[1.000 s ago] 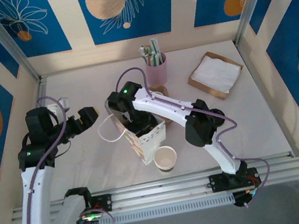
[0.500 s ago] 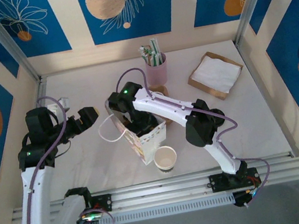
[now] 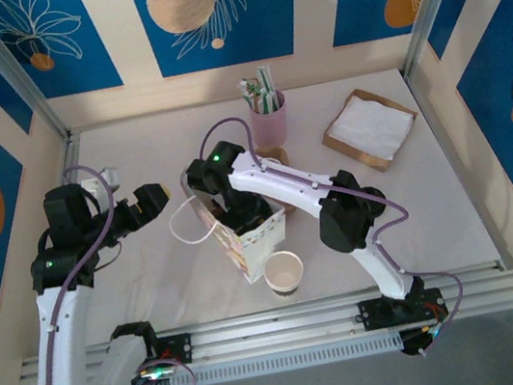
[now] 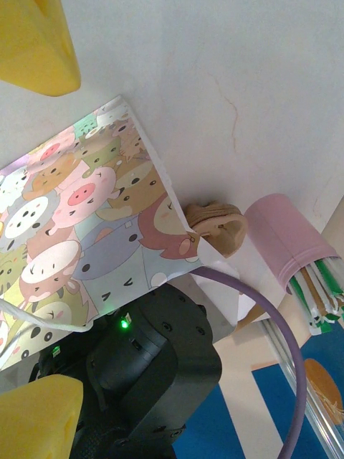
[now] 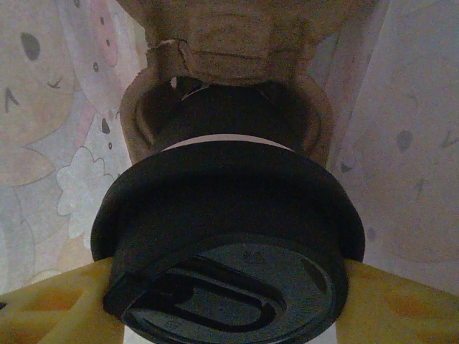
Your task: Pack the takeout coffee
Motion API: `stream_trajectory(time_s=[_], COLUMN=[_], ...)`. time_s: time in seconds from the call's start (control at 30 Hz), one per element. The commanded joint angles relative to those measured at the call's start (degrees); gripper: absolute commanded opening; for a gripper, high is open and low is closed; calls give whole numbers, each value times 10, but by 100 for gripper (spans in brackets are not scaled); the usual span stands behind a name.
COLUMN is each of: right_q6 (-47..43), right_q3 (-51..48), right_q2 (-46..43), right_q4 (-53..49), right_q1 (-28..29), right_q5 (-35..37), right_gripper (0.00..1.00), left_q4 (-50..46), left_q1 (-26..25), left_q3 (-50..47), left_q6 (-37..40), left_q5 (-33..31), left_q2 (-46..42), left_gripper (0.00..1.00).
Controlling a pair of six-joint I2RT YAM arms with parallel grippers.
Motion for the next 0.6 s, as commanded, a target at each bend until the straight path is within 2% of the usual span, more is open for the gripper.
stream_trajectory(time_s=[0.0,0.57], right_q6=[-6,-5], right_q3=[-20,-13], right_q2=[22,21], right_q4=[-29,-32], right_q1=[-6,-6], right_q5=[23,28], right_gripper=[63,64], left_q4=[-7,-6], left_q1=[-5,-5], left_q3=[15,14], left_q6=[13,13], left_q5=[11,12], left_q2=[-6,-6], left_gripper=[100,100])
